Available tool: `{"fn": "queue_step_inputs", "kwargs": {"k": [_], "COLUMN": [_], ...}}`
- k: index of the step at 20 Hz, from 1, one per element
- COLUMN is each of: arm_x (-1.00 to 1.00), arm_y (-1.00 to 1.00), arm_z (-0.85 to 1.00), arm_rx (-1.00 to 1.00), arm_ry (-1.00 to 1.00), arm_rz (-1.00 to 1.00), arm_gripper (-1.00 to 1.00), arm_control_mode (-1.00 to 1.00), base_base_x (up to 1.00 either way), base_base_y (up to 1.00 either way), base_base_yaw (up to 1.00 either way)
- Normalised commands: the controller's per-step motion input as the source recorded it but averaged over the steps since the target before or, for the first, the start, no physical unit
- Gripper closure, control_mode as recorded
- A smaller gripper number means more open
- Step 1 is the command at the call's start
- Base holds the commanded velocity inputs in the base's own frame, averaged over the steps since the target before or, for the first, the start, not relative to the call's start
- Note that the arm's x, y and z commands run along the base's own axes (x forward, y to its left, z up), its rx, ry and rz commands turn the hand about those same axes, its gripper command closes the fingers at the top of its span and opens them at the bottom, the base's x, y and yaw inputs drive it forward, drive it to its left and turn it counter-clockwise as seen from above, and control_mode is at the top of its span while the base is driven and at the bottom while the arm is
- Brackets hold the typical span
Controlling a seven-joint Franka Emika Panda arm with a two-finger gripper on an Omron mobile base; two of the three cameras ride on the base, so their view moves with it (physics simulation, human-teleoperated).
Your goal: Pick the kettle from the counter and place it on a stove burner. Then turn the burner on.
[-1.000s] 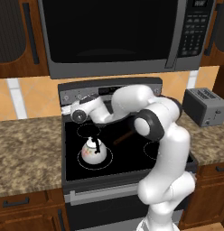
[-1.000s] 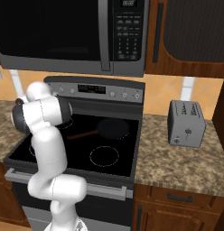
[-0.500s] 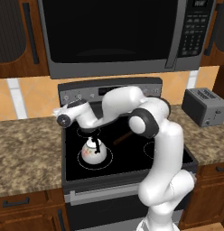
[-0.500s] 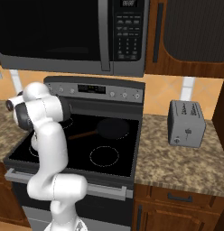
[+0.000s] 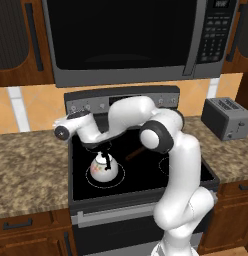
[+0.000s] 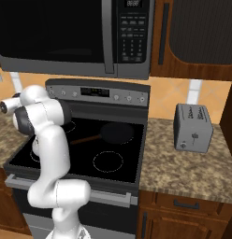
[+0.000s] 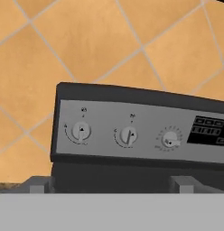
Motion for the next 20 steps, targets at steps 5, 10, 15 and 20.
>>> {"fn": "queue_step_inputs", "kwargs": {"k": [5, 10, 15, 20], "arm_x": [0.04, 0.03, 0.06, 0.21], "arm_y": [0.0, 0.07, 0.03, 0.02], "arm_z": [0.19, 0.0, -0.02, -0.04], "arm_rx": [0.0, 0.06, 0.08, 0.0], "arm_ry": [0.0, 0.0, 0.0, 0.0], "arm_rz": [0.05, 0.09, 0.05, 0.0], "arm_gripper": [-1.0, -1.0, -1.0, -1.0], "arm_control_mode": [-1.0, -1.0, -1.0, -1.0], "base_base_x": [0.0, 0.0, 0.0, 0.0], "base_base_y": [0.0, 0.0, 0.0, 0.0], "base_base_yaw": [0.0, 0.0, 0.0, 0.0]}}
